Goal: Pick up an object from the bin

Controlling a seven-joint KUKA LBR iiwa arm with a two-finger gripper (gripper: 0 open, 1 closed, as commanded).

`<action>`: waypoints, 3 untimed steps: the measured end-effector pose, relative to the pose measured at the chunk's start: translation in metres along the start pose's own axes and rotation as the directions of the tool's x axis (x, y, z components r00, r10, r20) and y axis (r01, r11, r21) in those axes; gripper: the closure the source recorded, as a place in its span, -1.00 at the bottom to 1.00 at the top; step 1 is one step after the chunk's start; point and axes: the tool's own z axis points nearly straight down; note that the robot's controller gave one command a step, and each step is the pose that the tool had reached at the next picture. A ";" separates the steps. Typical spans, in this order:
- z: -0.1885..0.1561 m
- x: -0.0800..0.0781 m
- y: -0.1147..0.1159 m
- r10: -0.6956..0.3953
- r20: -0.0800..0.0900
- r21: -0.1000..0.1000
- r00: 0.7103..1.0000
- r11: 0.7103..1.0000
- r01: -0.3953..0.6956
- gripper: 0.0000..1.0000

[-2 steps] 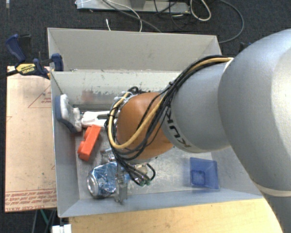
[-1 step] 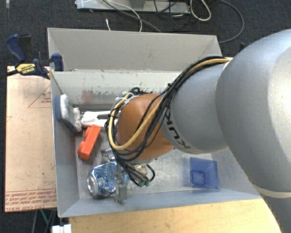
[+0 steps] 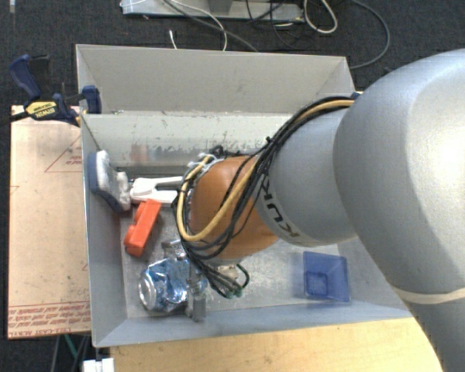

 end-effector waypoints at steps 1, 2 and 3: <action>-0.002 -0.001 0.001 -0.036 0.008 0.000 0.999 0.999 0.036 1.00; -0.002 -0.001 0.002 -0.043 0.009 0.000 0.999 0.999 0.043 1.00; -0.016 0.002 0.002 -0.043 -0.004 0.000 0.999 0.999 0.043 1.00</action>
Offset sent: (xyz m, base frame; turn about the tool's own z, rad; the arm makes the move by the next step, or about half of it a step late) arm 0.0000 0.0000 0.0000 0.0000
